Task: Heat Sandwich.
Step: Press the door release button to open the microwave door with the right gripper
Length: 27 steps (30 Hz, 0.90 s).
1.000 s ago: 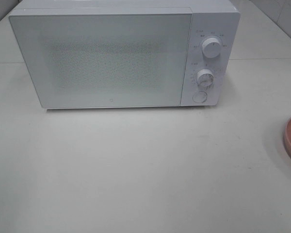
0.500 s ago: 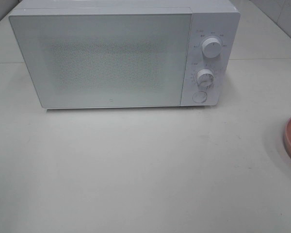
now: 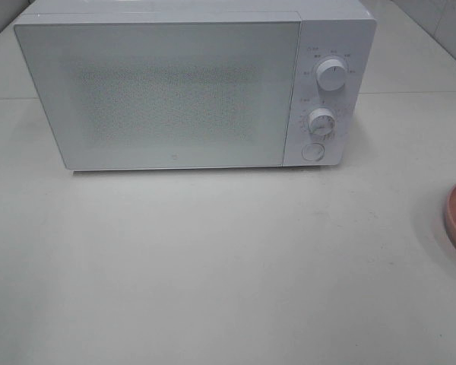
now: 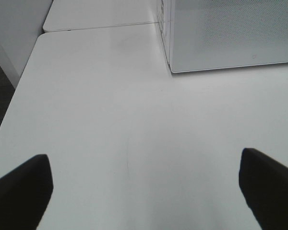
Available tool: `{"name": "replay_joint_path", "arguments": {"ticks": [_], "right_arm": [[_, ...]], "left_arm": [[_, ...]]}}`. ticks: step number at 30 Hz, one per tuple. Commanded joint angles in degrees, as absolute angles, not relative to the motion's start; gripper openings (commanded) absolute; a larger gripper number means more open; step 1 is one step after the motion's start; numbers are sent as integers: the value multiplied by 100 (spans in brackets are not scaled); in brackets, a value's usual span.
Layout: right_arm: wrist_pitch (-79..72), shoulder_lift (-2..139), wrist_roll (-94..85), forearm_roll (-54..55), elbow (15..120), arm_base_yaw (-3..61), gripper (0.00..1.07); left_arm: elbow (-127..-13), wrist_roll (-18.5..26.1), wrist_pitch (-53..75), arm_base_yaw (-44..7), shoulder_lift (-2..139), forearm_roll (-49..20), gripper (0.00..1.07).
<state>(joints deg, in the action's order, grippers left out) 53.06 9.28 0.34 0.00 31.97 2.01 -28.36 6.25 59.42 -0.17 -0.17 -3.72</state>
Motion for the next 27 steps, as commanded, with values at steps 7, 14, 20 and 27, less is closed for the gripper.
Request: {"name": "replay_joint_path", "arguments": {"ticks": [7, 14, 20, 27], "right_arm": [[4481, 1570, 34, 52, 3231, 223, 75], [3908, 1988, 34, 52, 3231, 223, 75], [3449, 2401, 34, 52, 3231, 223, 75], [2842, 2916, 34, 52, 3231, 223, 75]], "left_arm": [[-2830, 613, 5896, -6, -149, -367, 103], [-2830, 613, 5896, -6, -149, -367, 103], [-2830, 613, 5896, -6, -149, -367, 103], [-2830, 613, 5896, -6, -149, -367, 103]]}}
